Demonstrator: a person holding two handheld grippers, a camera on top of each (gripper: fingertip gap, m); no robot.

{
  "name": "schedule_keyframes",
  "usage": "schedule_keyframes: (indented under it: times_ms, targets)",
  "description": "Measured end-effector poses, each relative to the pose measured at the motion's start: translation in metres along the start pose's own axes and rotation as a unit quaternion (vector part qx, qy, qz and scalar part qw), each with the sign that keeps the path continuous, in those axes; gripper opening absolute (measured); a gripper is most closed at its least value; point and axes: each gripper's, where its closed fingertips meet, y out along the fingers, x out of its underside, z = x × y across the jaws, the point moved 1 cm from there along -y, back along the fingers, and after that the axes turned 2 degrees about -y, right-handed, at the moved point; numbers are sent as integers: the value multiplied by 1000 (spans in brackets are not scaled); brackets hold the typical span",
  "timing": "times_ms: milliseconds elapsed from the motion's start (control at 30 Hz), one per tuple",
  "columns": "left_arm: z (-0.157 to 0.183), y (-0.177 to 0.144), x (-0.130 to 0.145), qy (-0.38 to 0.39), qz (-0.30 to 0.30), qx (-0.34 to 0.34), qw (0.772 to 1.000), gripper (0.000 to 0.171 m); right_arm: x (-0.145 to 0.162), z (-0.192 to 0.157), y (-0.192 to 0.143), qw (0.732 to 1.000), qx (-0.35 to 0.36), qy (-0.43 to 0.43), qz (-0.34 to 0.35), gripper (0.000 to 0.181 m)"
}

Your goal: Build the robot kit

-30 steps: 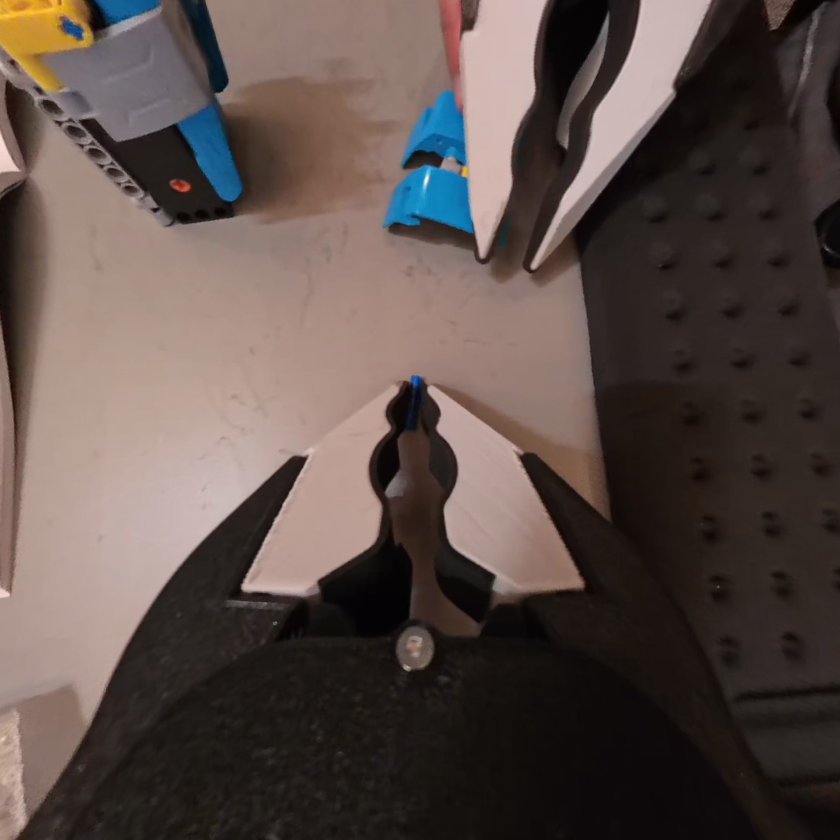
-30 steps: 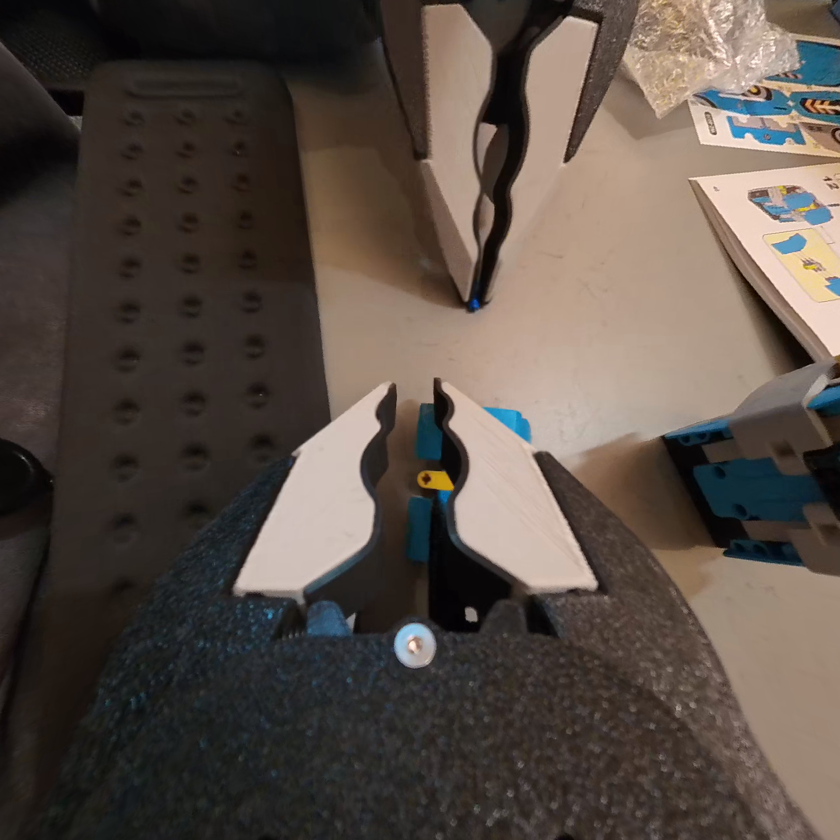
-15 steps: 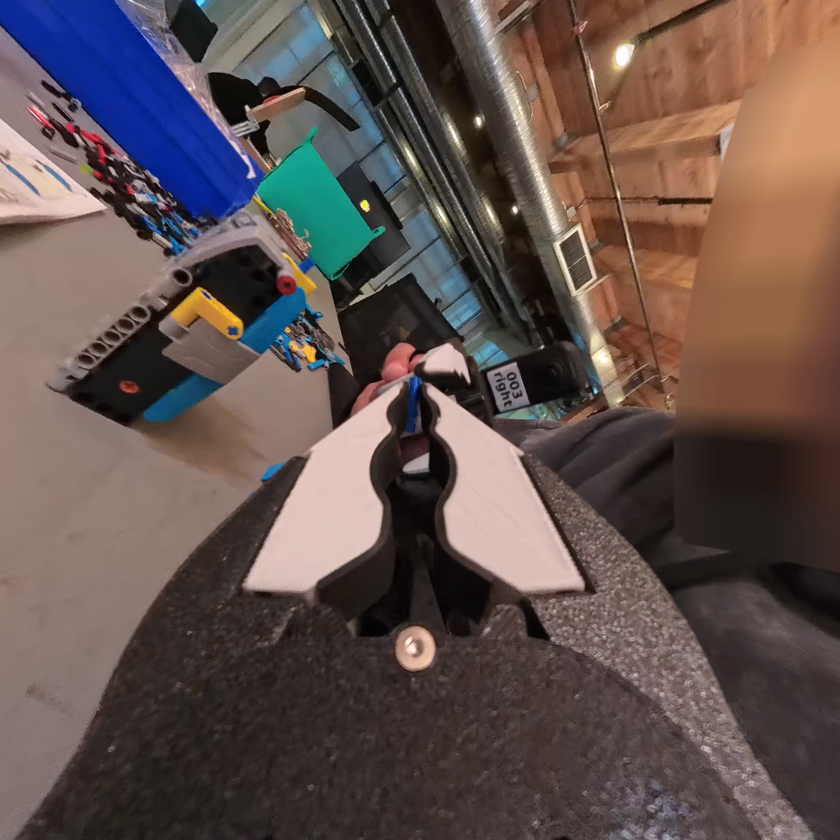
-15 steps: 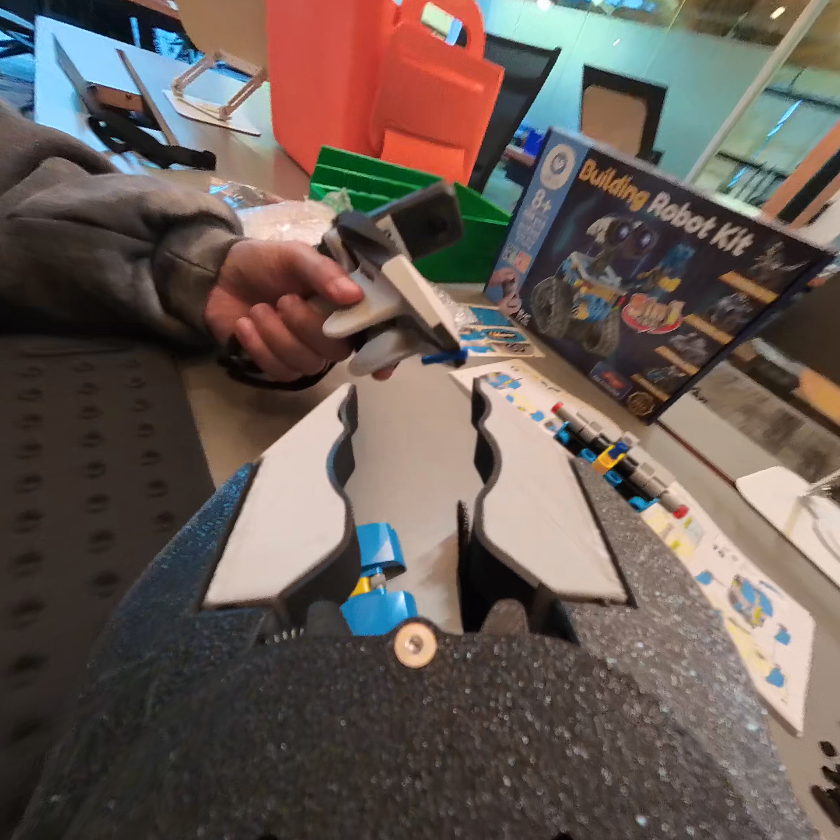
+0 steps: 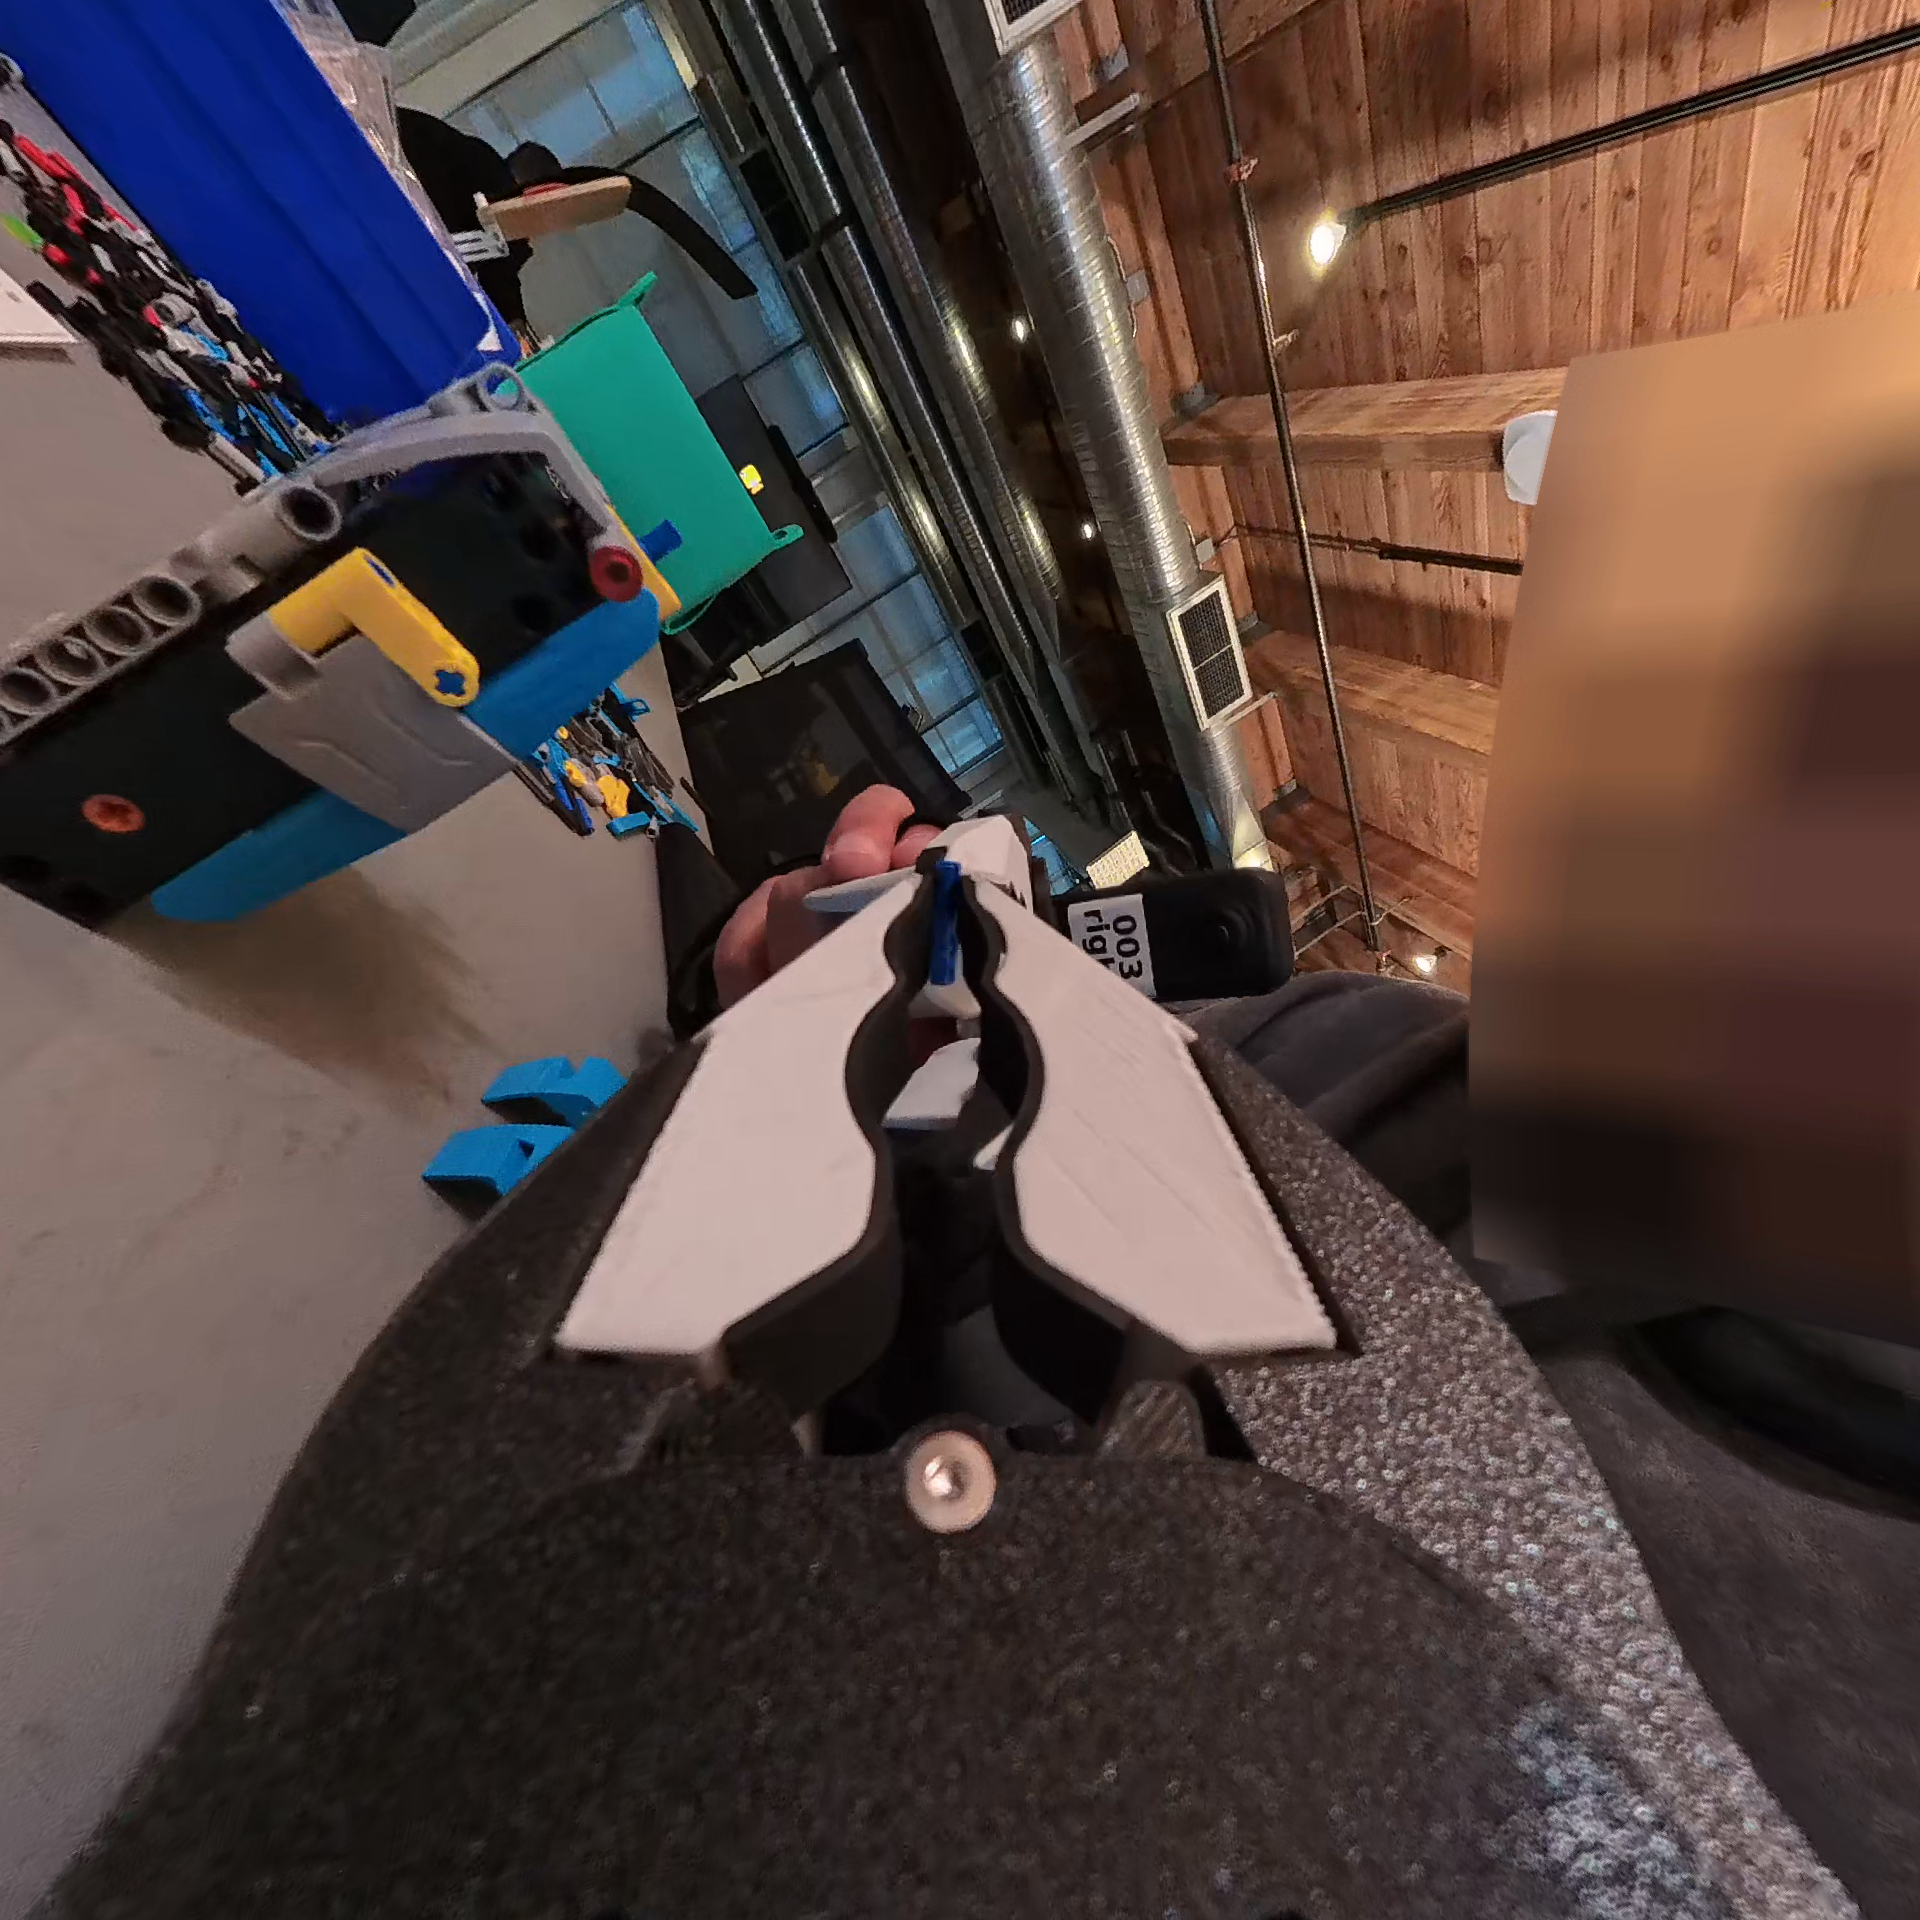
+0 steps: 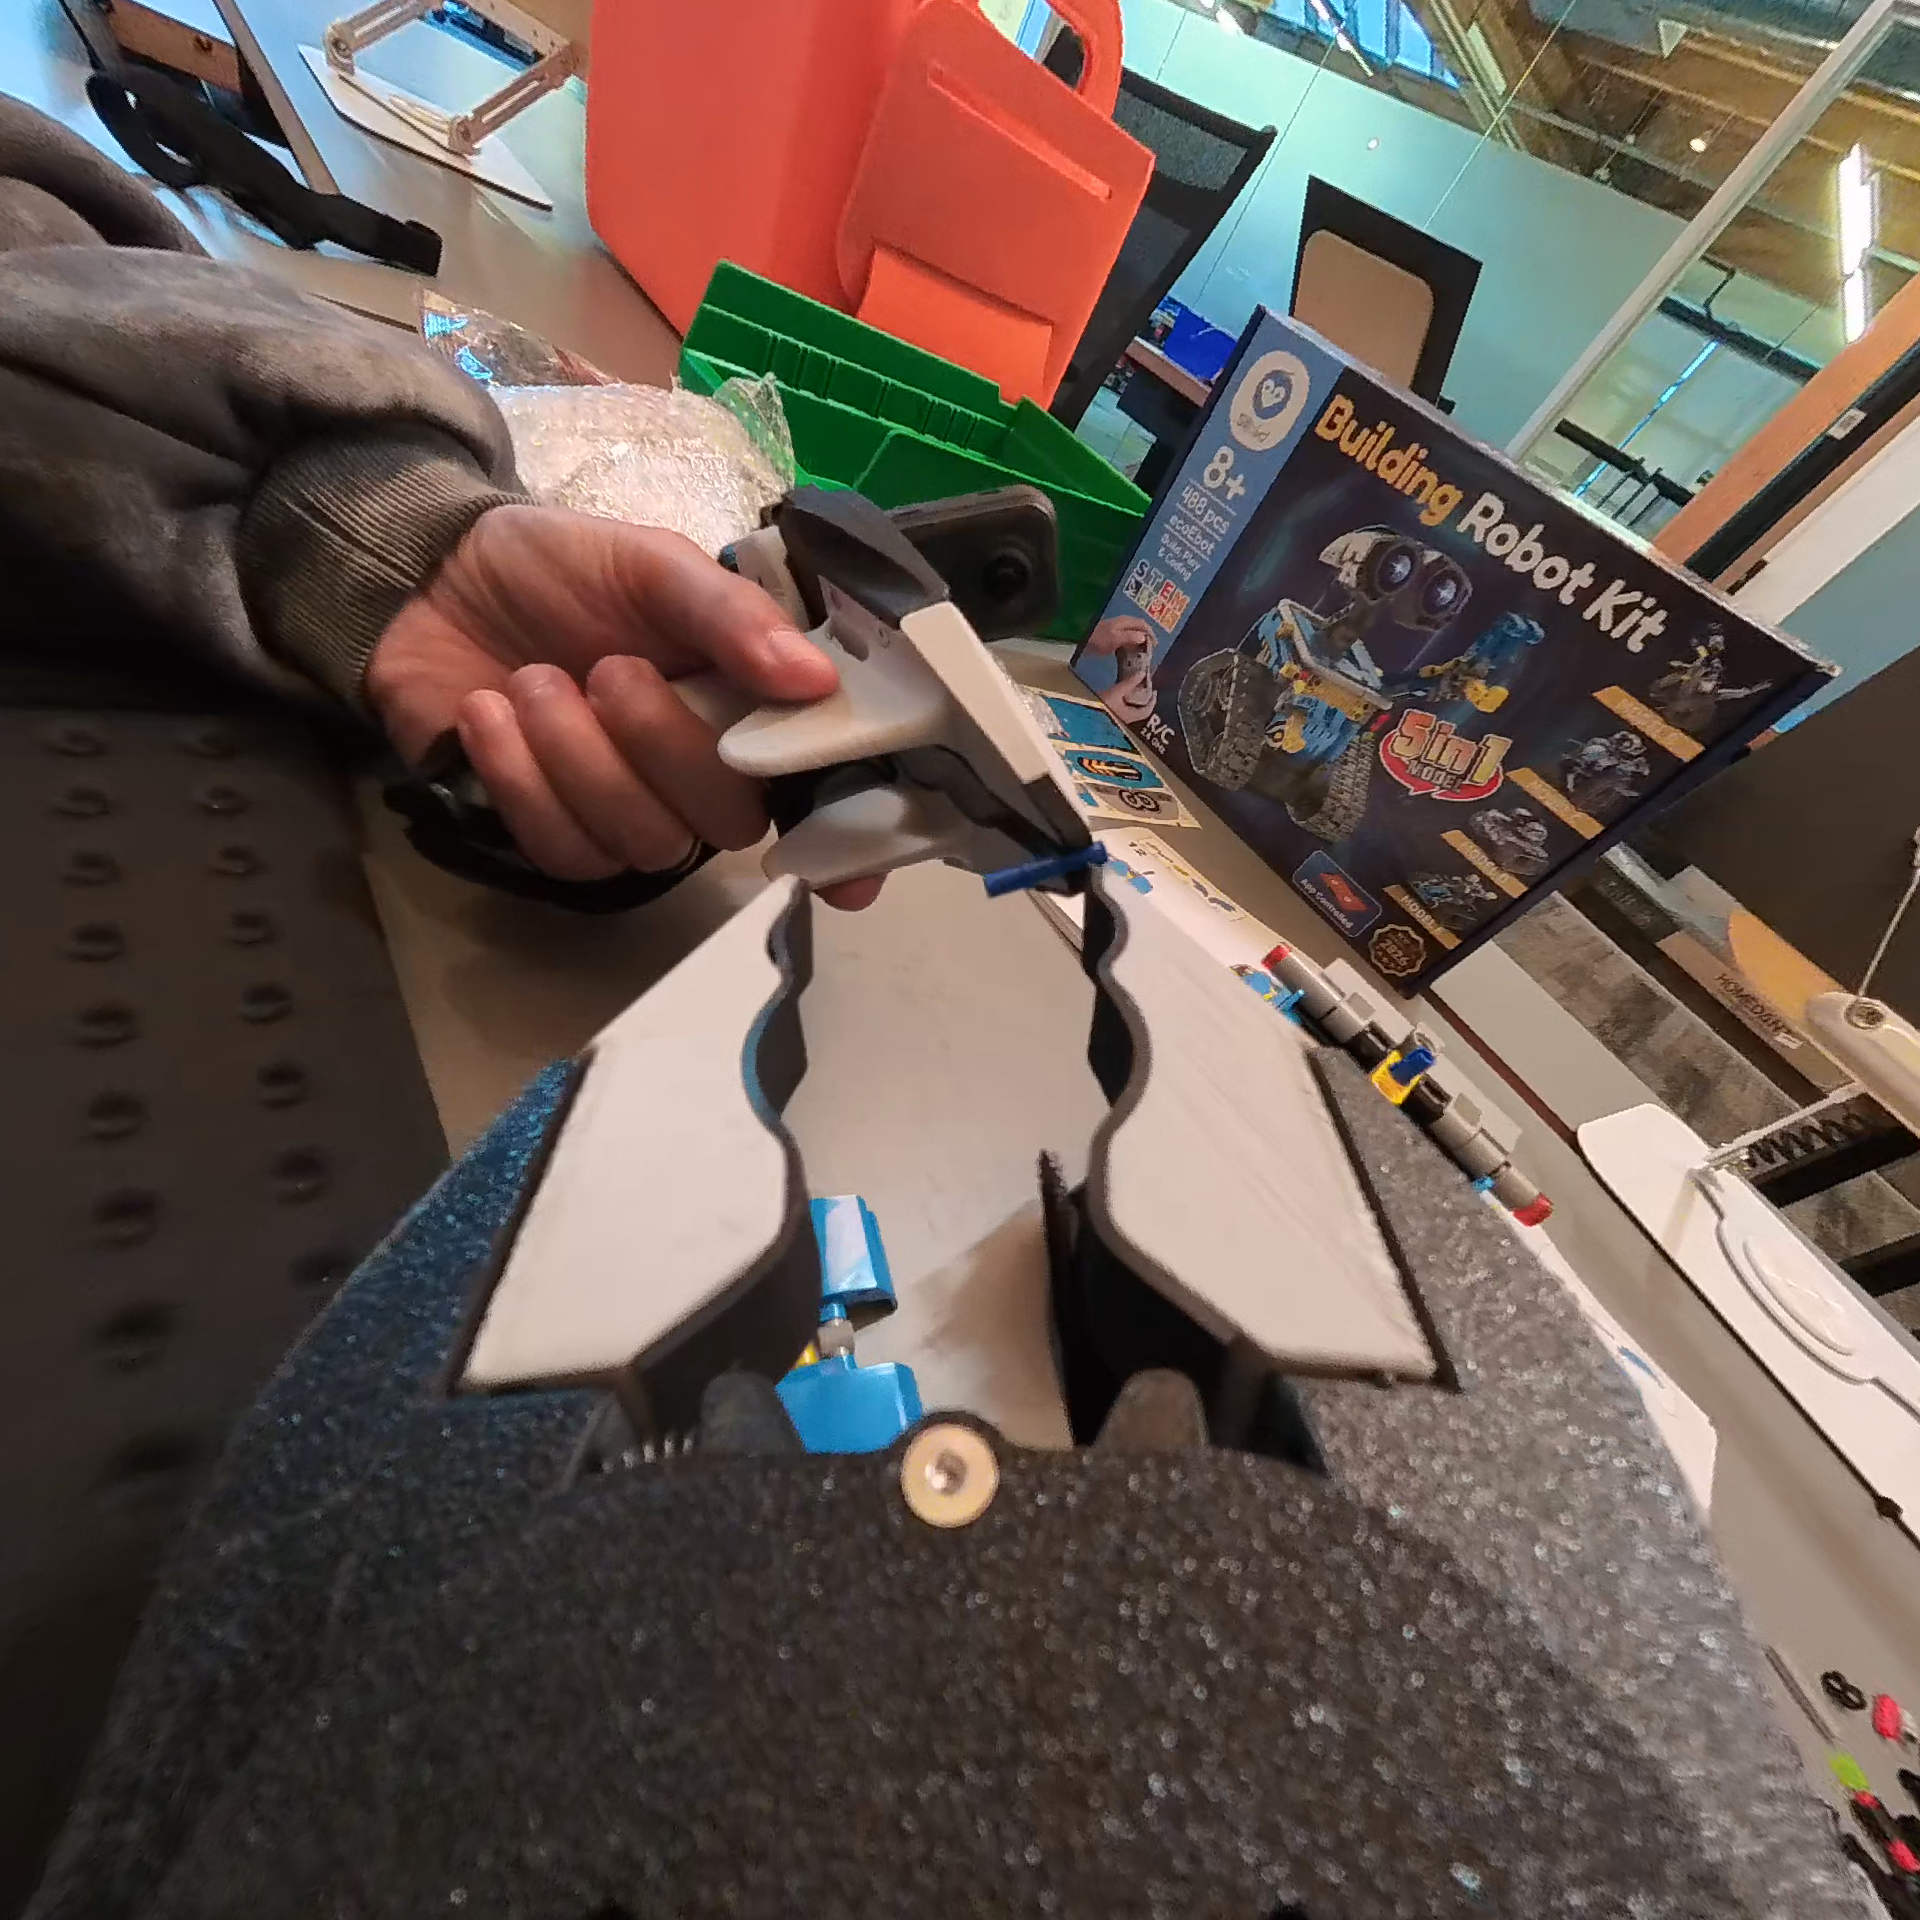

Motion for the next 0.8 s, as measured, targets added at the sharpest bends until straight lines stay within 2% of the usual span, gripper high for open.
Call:
schedule_keyframes:
  times_ms: [167, 267, 467, 633, 800]
  targets:
    - [0, 0, 4, 6, -10, 1, 1000, 3, 1, 2, -2, 1000, 1, -1, 2, 42]
    - [2, 1, 9, 12, -28, 4, 1000, 4, -1, 9, -6, 1000, 20, -12, 9, 20]
    - [2, 2, 10, 12, -31, 0, 999, 4, -1, 8, -7, 1000, 22, -21, 2, 19]
    - [6, -2, 13, 22, -54, 7, 998, 3, -4, 3, -11, 1000, -18, 5, 12, 9]
    - [9, -4, 25, 43, -104, 6, 994, 3, -5, -7, -15, 997, -76, 19, 24, 9]
